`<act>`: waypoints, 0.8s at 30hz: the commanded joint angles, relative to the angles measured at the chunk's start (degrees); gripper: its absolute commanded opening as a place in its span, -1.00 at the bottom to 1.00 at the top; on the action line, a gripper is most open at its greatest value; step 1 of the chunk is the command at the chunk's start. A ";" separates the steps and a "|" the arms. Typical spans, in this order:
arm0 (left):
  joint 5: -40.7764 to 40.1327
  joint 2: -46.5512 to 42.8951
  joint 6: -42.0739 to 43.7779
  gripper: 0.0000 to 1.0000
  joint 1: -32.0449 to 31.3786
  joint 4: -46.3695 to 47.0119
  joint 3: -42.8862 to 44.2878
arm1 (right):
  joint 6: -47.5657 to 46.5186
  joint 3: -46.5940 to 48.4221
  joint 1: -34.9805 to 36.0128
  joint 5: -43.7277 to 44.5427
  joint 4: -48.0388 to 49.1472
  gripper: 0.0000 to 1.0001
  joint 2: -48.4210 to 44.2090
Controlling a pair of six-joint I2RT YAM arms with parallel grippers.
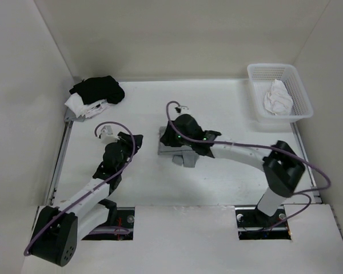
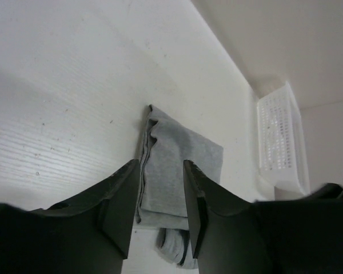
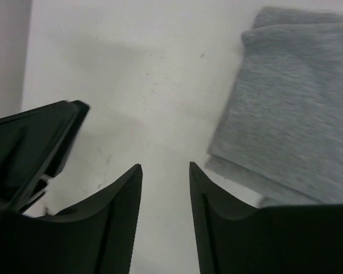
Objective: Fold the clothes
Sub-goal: Fold the tank top
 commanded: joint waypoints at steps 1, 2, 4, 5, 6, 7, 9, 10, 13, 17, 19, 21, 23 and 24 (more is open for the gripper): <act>0.14 3.13 1.40 -0.27 -2.27 2.42 4.07 | -2.23 -8.52 -3.64 1.80 7.12 -0.30 -11.79; -0.47 4.28 2.01 -0.23 -2.98 1.98 5.04 | -3.29 -12.12 -4.78 2.67 8.09 -0.46 -15.13; -1.26 6.65 3.24 -0.16 -4.65 1.63 6.71 | -4.61 -19.51 -7.33 6.09 9.41 -0.87 -22.68; -1.88 7.97 3.68 -0.14 -5.53 1.54 7.59 | -5.05 -23.02 -8.82 8.11 10.03 -0.97 -26.38; -2.32 9.20 4.21 -0.12 -6.32 1.45 8.38 | -5.49 -27.24 -11.01 10.30 10.99 -0.99 -30.85; -2.84 10.60 4.82 -0.11 -7.02 1.45 9.08 | -5.58 -29.80 -12.51 11.11 11.61 -0.99 -33.33; -3.29 13.06 5.97 -0.06 -7.56 0.49 10.23 | -4.88 -35.60 -17.25 11.99 13.28 -0.89 -39.39; -3.20 13.95 6.23 -0.03 -7.47 -0.30 10.49 | -4.10 -38.15 -19.53 12.26 14.59 -0.75 -41.60; -3.20 16.23 6.67 0.04 -6.77 -2.41 10.85 | -0.76 -43.88 -25.34 11.04 20.65 -0.27 -44.34; -2.85 17.56 8.34 0.10 -5.71 -6.89 11.11 | 0.74 -44.51 -30.18 8.04 26.99 0.28 -40.67; -3.20 17.47 8.87 0.13 -5.10 -9.00 10.50 | 0.83 -43.54 -32.12 8.04 28.57 0.40 -37.94; -3.29 17.12 8.70 0.16 -4.31 -9.71 9.36 | 1.36 -43.36 -32.83 8.04 30.06 0.44 -35.39; -3.29 16.59 8.52 0.17 -3.60 -9.71 8.22 | 1.54 -44.85 -32.65 9.44 33.48 0.49 -32.67; -3.29 16.33 8.35 0.19 -3.34 -9.71 7.86 | 1.62 -45.73 -32.13 9.88 35.85 0.50 -30.74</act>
